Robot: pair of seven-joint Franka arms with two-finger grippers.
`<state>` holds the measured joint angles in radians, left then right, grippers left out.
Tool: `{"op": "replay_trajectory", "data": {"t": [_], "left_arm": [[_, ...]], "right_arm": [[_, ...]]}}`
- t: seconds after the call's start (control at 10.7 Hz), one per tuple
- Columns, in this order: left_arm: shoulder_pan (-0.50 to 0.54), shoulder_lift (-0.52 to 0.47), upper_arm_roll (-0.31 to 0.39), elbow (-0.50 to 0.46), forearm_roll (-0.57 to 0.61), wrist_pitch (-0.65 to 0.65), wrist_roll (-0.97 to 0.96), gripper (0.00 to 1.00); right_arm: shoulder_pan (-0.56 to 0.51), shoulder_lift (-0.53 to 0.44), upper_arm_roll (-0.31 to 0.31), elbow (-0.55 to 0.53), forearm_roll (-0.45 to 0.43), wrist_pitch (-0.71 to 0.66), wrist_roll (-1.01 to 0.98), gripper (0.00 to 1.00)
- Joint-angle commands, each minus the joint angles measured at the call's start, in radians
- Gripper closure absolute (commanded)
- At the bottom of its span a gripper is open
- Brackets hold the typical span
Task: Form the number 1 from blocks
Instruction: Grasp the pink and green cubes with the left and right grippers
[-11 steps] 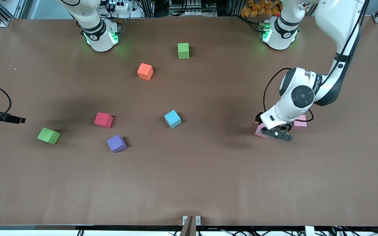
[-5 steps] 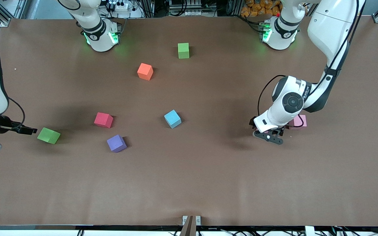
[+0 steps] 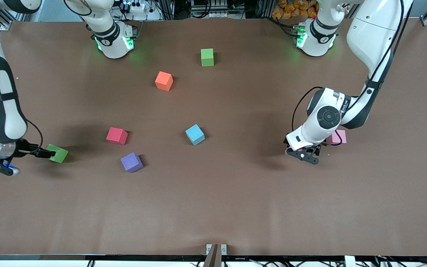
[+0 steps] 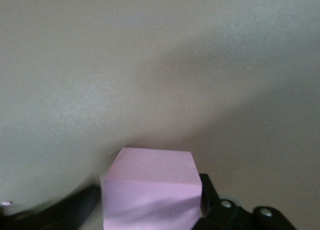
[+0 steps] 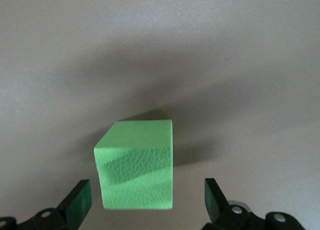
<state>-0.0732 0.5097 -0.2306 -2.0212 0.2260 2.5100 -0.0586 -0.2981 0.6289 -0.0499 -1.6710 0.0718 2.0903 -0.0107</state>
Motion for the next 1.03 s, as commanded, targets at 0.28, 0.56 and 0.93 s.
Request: {"op": "replay_trajectory", "data": {"t": [0.28, 0.56, 0.93], "left_arm": [[-0.002, 0.023, 0.023, -0.004, 0.032, 0.036, -0.013, 0.47], [-0.011, 0.013, 0.022, -0.005, 0.033, 0.032, -0.065, 1.0], [-0.063, -0.042, -0.116, -0.005, 0.033, -0.084, -0.419, 1.0]], "right_arm": [[0.01, 0.035, -0.002, 0.014, 0.02, 0.04, 0.009, 0.0], [0.011, 0.06, -0.001, 0.013, 0.026, 0.04, 0.011, 0.0], [0.016, 0.023, -0.002, -0.062, 0.022, 0.144, 0.005, 0.0]]}}
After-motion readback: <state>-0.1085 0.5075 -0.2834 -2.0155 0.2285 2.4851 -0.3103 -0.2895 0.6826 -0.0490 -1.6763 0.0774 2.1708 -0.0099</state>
